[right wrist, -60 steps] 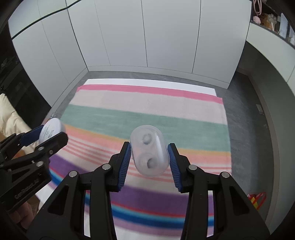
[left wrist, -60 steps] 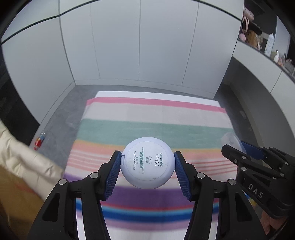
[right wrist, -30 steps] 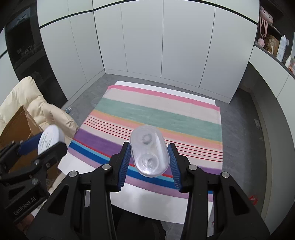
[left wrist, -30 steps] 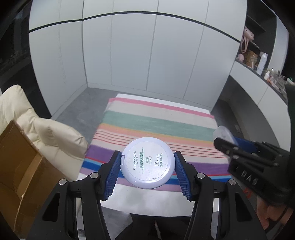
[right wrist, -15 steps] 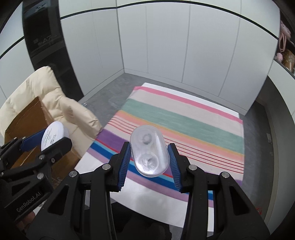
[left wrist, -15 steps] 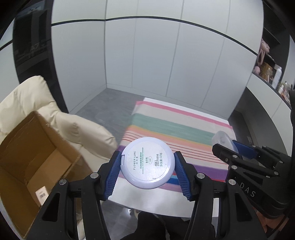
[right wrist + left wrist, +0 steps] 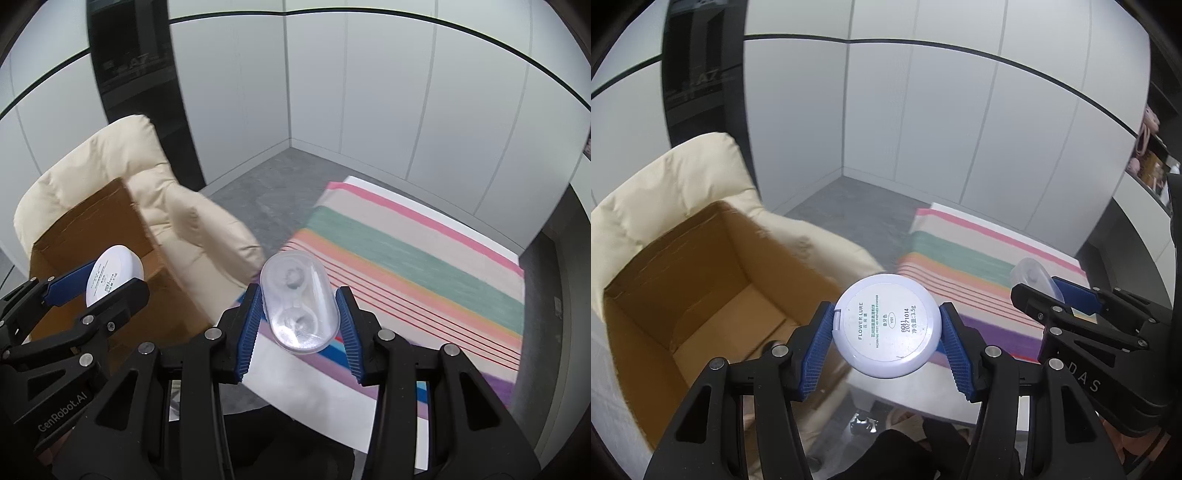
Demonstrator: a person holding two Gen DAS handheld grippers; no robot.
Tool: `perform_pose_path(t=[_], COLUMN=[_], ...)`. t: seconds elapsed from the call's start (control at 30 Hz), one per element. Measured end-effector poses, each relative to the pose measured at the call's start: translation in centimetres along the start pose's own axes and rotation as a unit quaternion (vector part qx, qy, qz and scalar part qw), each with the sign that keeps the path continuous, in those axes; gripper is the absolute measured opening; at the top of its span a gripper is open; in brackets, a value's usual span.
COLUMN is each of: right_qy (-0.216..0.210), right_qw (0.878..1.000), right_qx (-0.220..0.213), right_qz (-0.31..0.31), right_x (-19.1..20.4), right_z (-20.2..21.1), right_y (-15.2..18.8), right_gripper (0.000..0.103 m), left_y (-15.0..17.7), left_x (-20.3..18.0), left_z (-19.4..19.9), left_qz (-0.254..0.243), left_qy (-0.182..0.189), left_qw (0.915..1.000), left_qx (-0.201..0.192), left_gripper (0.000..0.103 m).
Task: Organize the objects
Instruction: 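Carry the white compact and clear case with both tools to the cardboard box, then release the compact with left tool while right tool drops the clear case into the box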
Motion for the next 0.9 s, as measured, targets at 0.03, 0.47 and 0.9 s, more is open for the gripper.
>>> perform_pose_path(t=[0.03, 0.47, 0.9], right_qy=[-0.005, -0.051, -0.087], right_qw=[1.000, 0.997, 0.990], right_qx=[0.000, -0.007, -0.006], right_qz=[0.005, 0.064, 0.112], right_x=[0.8, 9.4, 16.4], right_z=[-0.1, -0.5, -0.7], right_y=[-0.1, -1.1, -0.7], right_gripper=[0.043, 0.043, 0.043], left_y=[0.1, 1.5, 3.2], left_x=[0.6, 7.9, 14.0], left_z=[0.1, 1.9, 3.6], left_qz=[0.004, 0.048, 0.080], left_qy=[-0.003, -0.041, -0.076], left_qw=[1.0000, 0.9980, 0.9939], left_qx=[0.000, -0.004, -0.005], left_gripper=[0.059, 0.059, 0.059])
Point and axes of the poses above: each gripper's, at about its wrist camera, not at the fingertips, and z roughly against the way its jaws point, x to its left, y to its underside, the point moved 9 cm from there along -z, roughly the way its jaws point, and after that the axes turned 4 degrees about x, right-handed, at the moved point
